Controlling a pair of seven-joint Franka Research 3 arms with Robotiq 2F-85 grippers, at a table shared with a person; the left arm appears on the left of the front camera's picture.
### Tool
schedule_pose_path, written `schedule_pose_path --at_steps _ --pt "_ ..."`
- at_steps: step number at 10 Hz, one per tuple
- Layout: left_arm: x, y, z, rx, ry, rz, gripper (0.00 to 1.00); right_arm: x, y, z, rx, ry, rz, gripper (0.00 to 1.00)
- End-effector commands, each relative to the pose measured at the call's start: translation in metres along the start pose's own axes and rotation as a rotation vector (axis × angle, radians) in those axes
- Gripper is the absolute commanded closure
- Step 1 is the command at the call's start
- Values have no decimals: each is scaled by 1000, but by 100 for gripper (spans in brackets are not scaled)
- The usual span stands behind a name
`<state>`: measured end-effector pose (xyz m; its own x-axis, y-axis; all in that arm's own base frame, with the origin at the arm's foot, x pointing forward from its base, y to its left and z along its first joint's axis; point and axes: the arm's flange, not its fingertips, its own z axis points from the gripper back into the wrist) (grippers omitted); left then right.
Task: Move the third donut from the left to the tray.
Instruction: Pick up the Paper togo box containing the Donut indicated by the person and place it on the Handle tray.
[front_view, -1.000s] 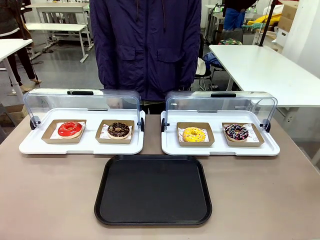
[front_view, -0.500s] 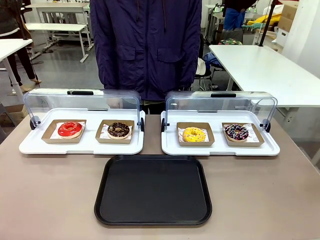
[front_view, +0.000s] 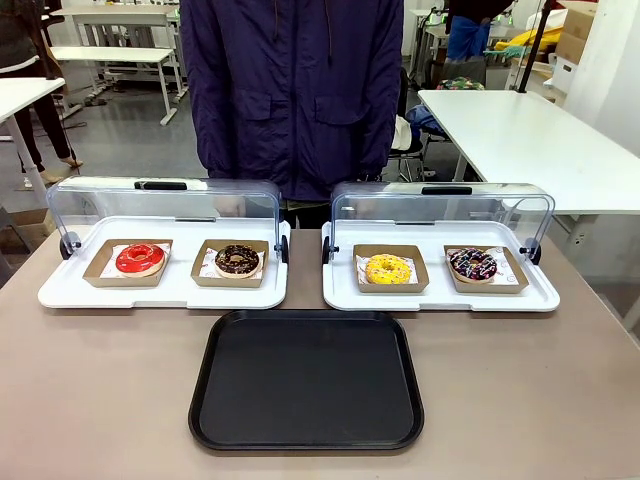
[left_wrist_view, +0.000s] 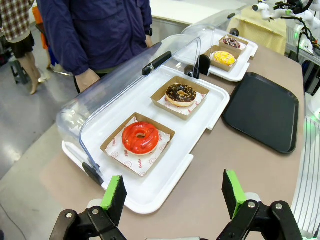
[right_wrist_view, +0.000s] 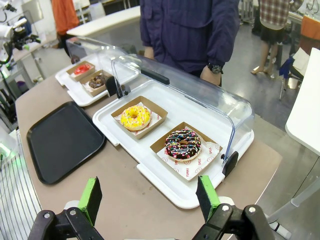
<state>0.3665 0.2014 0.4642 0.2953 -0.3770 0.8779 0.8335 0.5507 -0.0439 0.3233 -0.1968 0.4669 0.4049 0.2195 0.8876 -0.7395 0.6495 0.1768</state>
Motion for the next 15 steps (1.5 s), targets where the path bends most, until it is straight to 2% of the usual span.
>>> schedule_pose_path --at_steps 1,15 --pt "1 0 1 -8 -1 -8 0 3 -2 -1 -5 -25 12 0" --pt "1 0 1 -8 -1 -8 0 3 -2 -1 -5 -25 12 0"
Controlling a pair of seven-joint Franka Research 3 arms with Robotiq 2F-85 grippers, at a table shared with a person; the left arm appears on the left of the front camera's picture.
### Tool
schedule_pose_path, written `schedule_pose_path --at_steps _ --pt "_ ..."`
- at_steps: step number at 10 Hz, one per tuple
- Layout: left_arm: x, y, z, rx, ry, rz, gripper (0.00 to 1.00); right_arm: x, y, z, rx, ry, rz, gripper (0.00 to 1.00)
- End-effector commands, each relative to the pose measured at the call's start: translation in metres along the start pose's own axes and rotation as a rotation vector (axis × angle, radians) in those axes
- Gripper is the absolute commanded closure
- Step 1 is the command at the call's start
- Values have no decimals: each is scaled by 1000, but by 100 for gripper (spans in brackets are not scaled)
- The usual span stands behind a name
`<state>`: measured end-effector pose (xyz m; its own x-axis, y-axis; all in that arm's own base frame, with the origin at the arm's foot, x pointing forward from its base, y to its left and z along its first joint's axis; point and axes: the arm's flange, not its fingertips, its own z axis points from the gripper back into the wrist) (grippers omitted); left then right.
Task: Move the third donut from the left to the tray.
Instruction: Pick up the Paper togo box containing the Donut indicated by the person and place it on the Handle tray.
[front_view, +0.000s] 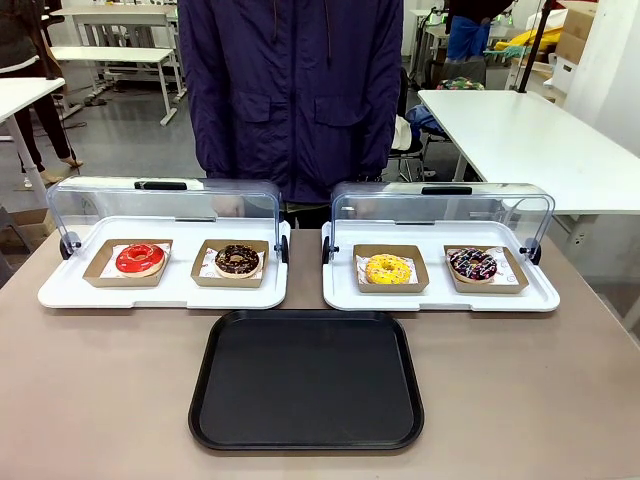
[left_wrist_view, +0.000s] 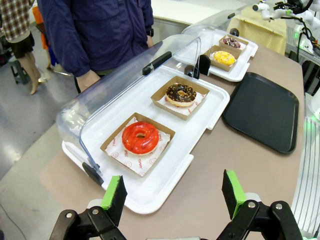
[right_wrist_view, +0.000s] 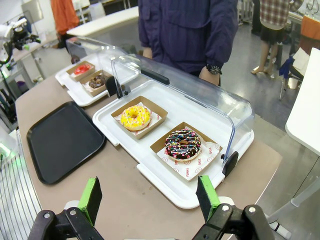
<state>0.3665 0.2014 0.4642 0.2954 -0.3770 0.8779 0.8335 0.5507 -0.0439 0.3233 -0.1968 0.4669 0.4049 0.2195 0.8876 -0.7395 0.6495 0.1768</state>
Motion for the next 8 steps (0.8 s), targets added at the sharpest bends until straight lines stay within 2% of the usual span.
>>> schedule_pose_path --at_steps 1,8 --pt "1 0 1 -8 -1 -8 0 3 -2 -1 -5 -25 12 0" --pt "1 0 1 -8 -1 -8 0 3 -2 -1 -5 -25 12 0"
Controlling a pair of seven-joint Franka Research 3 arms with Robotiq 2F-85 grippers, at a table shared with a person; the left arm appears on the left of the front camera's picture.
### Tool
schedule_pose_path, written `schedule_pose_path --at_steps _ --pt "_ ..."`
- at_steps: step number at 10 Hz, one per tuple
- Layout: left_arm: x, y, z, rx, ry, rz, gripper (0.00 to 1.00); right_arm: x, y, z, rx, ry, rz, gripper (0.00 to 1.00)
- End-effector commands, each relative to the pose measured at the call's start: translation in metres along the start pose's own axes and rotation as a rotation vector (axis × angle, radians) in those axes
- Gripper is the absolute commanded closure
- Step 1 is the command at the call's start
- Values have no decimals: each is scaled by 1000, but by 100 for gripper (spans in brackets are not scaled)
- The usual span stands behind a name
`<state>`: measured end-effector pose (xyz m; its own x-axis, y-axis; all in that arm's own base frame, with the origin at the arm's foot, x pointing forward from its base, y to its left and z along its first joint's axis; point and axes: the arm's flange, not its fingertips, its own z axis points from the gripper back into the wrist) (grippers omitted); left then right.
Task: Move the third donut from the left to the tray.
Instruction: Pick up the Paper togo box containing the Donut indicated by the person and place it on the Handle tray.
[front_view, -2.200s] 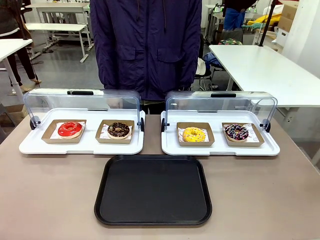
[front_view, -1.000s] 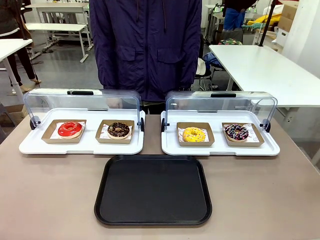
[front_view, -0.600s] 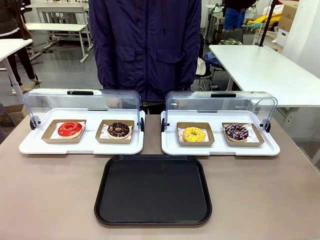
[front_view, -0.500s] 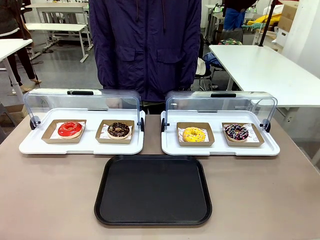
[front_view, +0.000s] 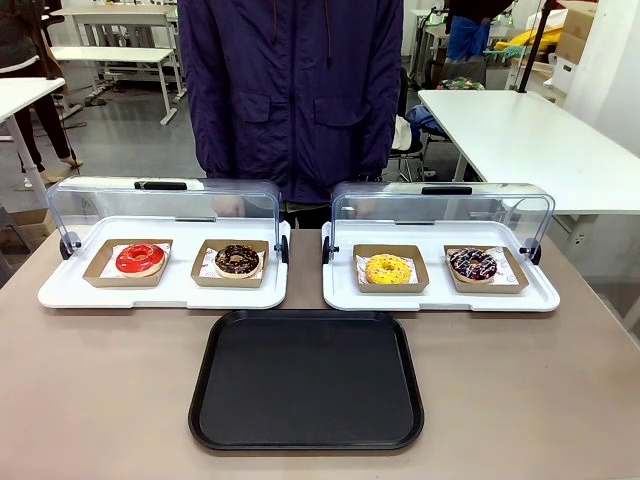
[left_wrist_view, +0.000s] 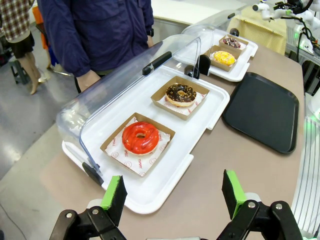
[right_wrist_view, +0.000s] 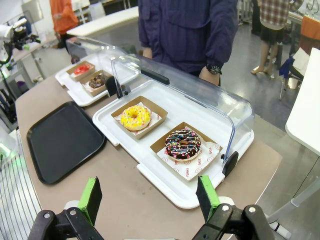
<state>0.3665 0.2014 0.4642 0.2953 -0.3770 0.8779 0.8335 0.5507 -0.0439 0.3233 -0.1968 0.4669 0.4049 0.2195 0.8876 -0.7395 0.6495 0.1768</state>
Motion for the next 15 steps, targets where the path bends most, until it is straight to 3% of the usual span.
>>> schedule_pose_path --at_steps 1,15 --pt "1 0 1 -8 -1 -8 0 3 -2 -1 -5 -25 12 0" --pt "1 0 1 -8 -1 -8 0 3 -2 -1 -5 -25 12 0"
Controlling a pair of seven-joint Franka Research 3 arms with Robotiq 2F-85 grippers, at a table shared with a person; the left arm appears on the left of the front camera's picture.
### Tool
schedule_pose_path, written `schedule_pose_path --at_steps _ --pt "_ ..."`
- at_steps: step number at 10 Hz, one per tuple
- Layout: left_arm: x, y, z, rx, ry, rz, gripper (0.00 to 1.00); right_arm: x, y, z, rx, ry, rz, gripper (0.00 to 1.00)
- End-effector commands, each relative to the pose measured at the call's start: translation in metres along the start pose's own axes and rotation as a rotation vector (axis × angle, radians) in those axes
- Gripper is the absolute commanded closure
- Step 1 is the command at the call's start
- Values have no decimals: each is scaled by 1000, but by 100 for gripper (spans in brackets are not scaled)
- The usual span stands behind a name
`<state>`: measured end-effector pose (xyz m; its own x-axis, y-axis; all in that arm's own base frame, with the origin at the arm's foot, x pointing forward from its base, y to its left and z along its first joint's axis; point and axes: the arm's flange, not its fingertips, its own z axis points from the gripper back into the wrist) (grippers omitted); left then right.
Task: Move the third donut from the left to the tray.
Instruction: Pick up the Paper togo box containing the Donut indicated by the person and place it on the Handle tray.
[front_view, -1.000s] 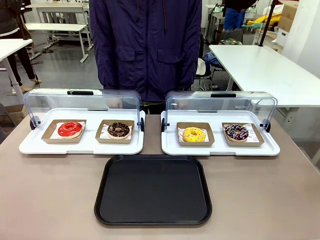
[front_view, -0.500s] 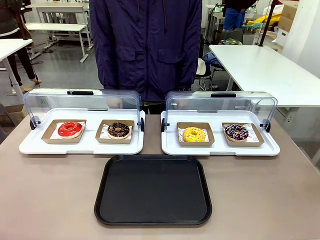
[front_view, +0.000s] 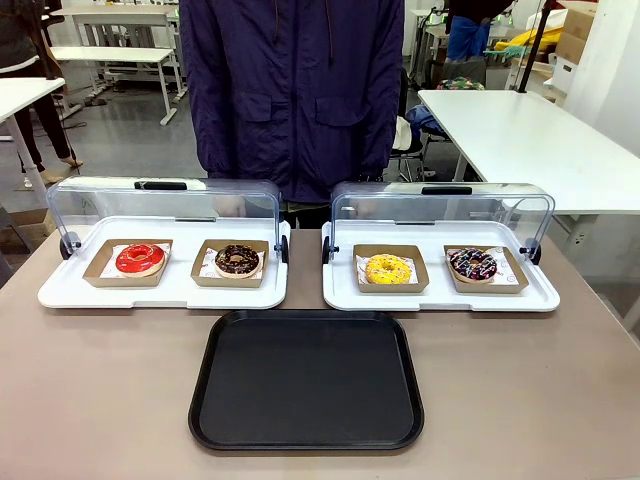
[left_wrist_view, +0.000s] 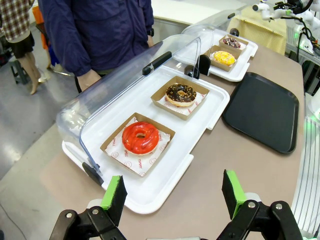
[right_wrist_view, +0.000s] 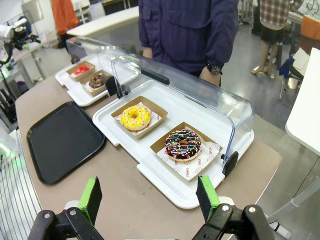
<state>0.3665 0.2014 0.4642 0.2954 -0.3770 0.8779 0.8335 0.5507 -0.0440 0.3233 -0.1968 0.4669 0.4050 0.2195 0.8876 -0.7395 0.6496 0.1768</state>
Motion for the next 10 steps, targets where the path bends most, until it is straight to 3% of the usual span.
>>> schedule_pose_path --at_steps 1,10 --pt "1 0 1 -8 -1 -8 0 3 -2 -1 -5 -25 12 0" --pt "1 0 1 -8 -1 -8 0 3 -2 -1 -5 -25 12 0"
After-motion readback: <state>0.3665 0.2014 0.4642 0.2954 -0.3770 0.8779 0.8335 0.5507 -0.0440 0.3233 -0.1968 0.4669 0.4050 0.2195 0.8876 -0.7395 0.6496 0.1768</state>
